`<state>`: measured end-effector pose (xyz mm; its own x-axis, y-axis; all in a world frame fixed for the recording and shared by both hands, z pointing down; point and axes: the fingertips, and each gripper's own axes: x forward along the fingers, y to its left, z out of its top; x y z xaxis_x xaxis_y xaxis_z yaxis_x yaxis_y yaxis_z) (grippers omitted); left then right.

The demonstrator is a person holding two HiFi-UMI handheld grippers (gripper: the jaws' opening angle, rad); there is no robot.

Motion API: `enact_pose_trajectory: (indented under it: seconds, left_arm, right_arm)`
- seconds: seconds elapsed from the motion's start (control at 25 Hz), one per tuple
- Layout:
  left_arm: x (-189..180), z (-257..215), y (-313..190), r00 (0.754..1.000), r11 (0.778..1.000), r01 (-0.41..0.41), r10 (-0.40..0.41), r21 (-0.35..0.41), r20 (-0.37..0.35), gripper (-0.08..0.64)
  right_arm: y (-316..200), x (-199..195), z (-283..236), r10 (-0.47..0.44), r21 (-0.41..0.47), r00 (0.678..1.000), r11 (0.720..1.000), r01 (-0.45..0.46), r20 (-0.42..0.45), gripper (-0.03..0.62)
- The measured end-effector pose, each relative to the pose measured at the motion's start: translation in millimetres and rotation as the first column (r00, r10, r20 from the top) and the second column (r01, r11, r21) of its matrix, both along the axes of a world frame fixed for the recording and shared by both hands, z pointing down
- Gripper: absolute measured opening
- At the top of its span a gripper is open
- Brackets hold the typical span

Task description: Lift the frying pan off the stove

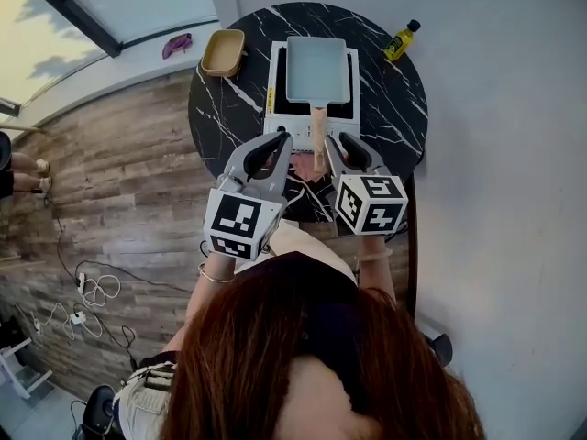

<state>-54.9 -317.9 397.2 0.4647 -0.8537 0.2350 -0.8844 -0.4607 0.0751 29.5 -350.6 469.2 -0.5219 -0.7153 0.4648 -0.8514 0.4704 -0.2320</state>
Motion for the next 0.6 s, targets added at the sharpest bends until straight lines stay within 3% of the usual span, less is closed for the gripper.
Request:
enact_pose_trajectory:
  seconds: [0.6]
  left_arm:
    - [12, 19, -21, 1.000, 0.999, -0.007, 0.007, -0.046, 0.007, 0.012]
  right_arm:
    - [-25, -4, 49, -0.028, -0.134, 1.000, 0.991, 0.029, 0.011, 0.161]
